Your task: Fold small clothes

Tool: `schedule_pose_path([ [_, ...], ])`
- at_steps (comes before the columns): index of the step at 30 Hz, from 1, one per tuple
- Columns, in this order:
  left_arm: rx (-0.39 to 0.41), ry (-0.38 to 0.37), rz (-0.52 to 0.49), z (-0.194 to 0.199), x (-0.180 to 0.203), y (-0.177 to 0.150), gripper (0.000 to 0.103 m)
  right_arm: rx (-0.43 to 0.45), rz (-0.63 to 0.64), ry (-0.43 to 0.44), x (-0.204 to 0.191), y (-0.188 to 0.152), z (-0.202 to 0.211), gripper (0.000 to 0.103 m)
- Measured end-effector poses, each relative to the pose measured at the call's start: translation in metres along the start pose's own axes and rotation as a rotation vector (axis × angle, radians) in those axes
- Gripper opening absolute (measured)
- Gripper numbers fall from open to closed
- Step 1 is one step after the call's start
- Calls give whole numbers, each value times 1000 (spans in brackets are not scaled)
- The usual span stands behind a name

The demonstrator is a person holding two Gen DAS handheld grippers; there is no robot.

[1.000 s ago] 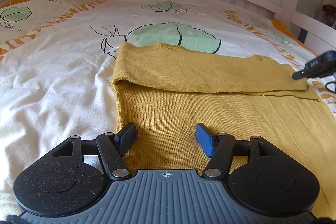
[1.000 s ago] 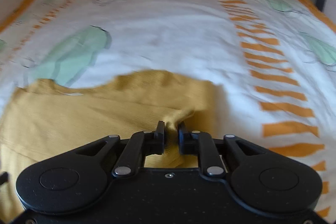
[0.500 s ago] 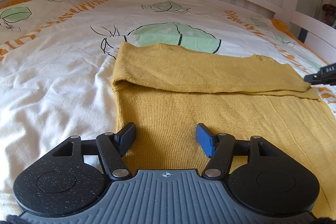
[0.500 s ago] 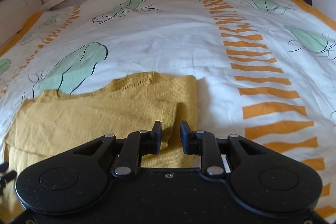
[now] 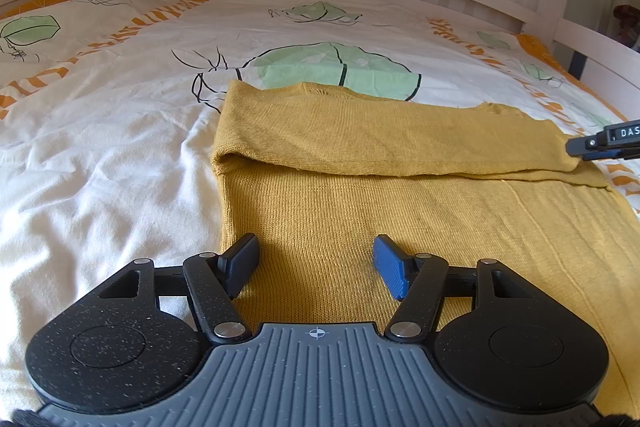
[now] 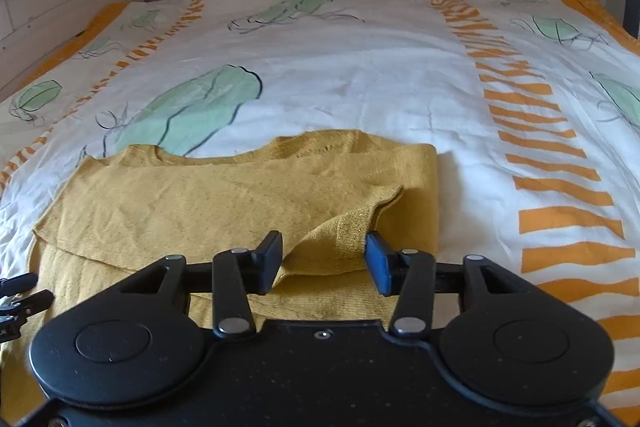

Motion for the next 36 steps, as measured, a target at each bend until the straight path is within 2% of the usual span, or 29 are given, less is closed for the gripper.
schedule_pose_path([
  [2, 0, -1, 0, 0, 0, 0, 62, -8, -3, -13, 3, -1, 1, 55],
  [7, 0, -1, 1, 0, 0, 0, 62, -23, -40, -147, 22, -3, 10, 55],
  [10, 0, 0, -1, 0, 0, 0, 62, 5, -6, -178, 21, -2, 15, 55],
  [15, 0, 0, 0, 0, 0, 0, 62, 21, 12, -121, 10, 2, 10, 55],
  [18, 0, 0, -1, 0, 0, 0, 62, -12, -29, -3, 2, 1, 2, 55],
  [23, 0, -1, -1, 0, 0, 0, 62, 55, -50, 91, -7, 8, 14, 55],
  [29, 0, 0, -1, 0, 0, 0, 62, 120, 7, -41, -9, 12, 27, 55],
  [34, 0, -1, -1, 0, 0, 0, 62, 76, 30, 8, -19, 10, 14, 55],
  [36, -1, 0, -2, 0, 0, 0, 62, 23, 30, 1, -20, 4, 1, 55],
])
Point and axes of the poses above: each gripper's, at about its wrist camera, not at the fingertips, and z roughly against the way its jaws point, x to its right, y to its top, the point moved 4 cm from there along -z, roughly the way its jaws point, and after that the axes turned 7 degrees about -y, right-handed, at the moved point
